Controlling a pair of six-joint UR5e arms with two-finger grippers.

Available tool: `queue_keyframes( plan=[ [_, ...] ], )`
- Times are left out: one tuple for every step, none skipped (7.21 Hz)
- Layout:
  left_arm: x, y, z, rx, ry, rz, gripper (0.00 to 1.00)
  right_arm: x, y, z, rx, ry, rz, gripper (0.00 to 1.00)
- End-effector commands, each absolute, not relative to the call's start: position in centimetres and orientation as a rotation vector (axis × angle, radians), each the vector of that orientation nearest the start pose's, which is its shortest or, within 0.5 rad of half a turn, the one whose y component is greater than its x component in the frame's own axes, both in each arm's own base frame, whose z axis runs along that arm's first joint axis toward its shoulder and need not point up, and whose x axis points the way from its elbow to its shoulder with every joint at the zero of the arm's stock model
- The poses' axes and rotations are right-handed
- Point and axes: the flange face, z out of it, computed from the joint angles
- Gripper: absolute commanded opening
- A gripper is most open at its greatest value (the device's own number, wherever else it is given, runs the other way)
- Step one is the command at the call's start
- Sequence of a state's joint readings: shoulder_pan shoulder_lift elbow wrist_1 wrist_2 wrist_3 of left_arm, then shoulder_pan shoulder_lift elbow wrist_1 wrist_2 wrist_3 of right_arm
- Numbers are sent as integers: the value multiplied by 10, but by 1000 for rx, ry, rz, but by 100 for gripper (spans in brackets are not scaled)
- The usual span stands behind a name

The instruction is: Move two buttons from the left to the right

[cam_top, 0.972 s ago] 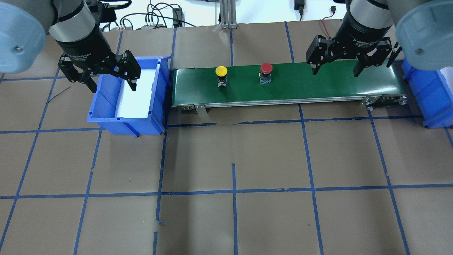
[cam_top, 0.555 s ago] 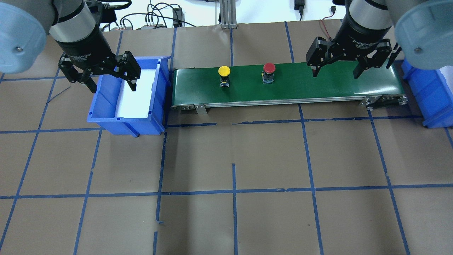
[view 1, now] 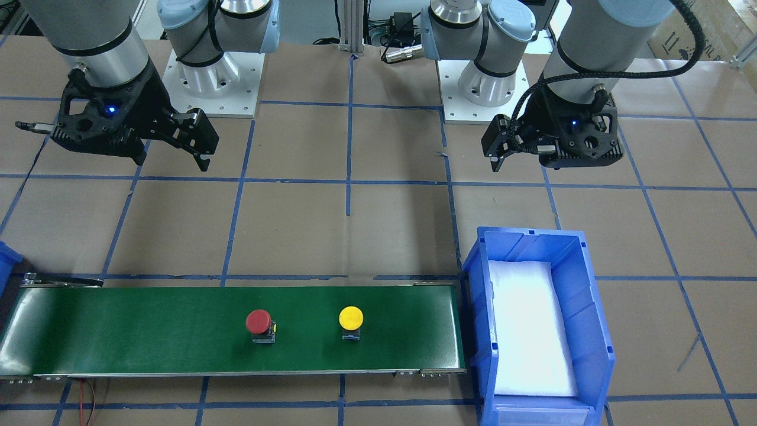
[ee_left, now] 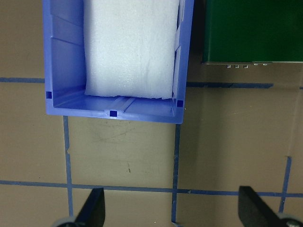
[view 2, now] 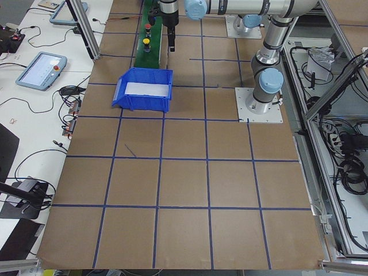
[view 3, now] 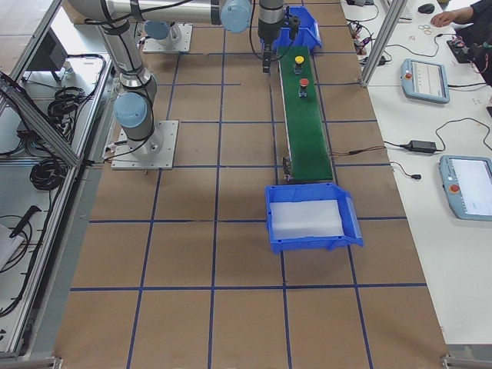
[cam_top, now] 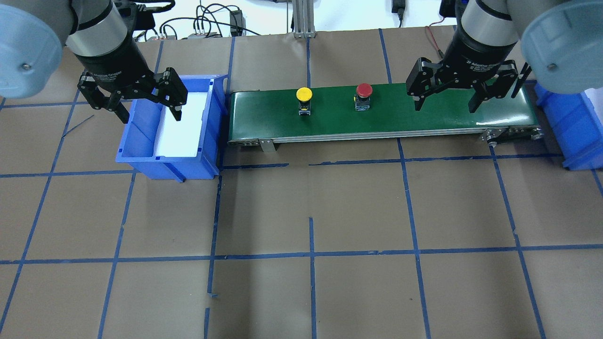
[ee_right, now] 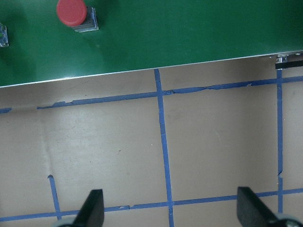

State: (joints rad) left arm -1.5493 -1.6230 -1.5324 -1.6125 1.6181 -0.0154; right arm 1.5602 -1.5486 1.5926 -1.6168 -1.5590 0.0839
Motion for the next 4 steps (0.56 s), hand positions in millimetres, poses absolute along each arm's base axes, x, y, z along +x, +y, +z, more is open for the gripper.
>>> queue_keyframes(
  plan=[
    [-118, -512, 476, -55, 3097, 88, 100, 130, -503, 471, 142, 3126, -4, 100],
    [-118, -511, 477, -55, 3097, 86, 100, 129, -504, 471, 144, 3130, -14, 100],
    [-118, -512, 476, -58, 3099, 88, 100, 129, -503, 470, 144, 3132, -9, 100],
    [-118, -512, 476, -58, 3097, 88, 100, 129, -504, 470, 170, 3124, -14, 100]
  ],
)
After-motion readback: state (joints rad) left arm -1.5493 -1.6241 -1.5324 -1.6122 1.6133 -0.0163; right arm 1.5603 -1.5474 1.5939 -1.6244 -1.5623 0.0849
